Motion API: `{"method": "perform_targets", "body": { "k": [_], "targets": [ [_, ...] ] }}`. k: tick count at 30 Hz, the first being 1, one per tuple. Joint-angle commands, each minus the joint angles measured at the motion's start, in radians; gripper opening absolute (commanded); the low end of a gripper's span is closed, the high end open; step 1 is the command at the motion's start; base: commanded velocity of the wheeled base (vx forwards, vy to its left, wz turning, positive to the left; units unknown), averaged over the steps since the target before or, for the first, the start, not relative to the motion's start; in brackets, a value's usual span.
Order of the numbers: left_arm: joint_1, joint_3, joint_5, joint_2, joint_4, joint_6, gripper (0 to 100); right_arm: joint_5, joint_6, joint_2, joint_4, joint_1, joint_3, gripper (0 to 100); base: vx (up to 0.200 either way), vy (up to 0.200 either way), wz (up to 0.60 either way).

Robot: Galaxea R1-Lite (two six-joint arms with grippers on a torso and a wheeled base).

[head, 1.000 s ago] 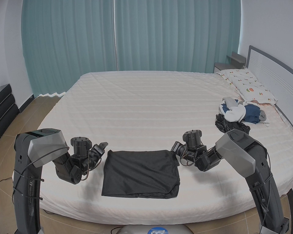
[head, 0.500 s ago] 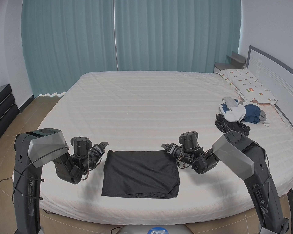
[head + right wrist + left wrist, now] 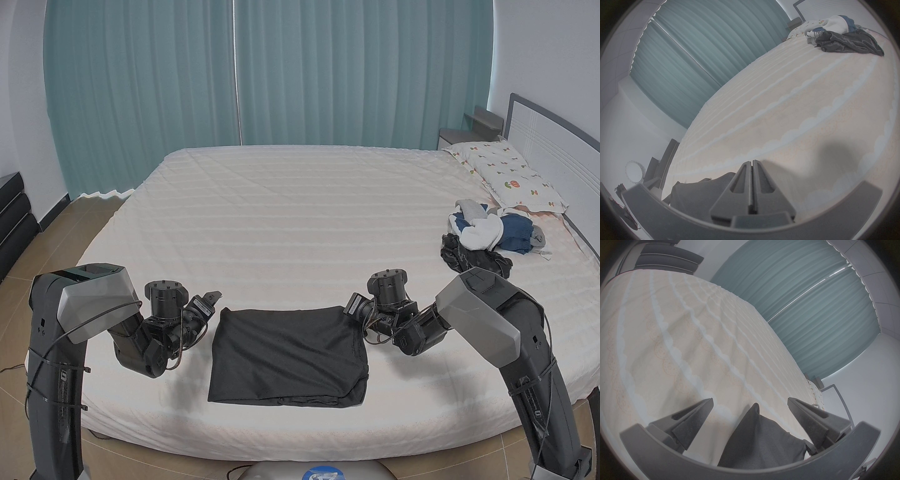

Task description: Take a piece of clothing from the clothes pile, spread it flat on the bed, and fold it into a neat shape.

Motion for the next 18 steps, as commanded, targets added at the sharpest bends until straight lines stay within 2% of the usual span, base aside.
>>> {"method": "perform_targets", "body": {
  "k": [1, 18],
  "targets": [
    [0.000, 0.000, 0.000, 0.002, 0.000, 0.000, 100, 0.000, 0.000, 0.000, -0.001, -0.002, -0.002, 0, 0.000, 0.000, 0.00],
    [0.000, 0.000, 0.000, 0.002, 0.000, 0.001, 100, 0.000, 0.000, 0.021, 0.001, -0.030, -0.028, 0, 0.000, 0.000, 0.00]
  ]
}}
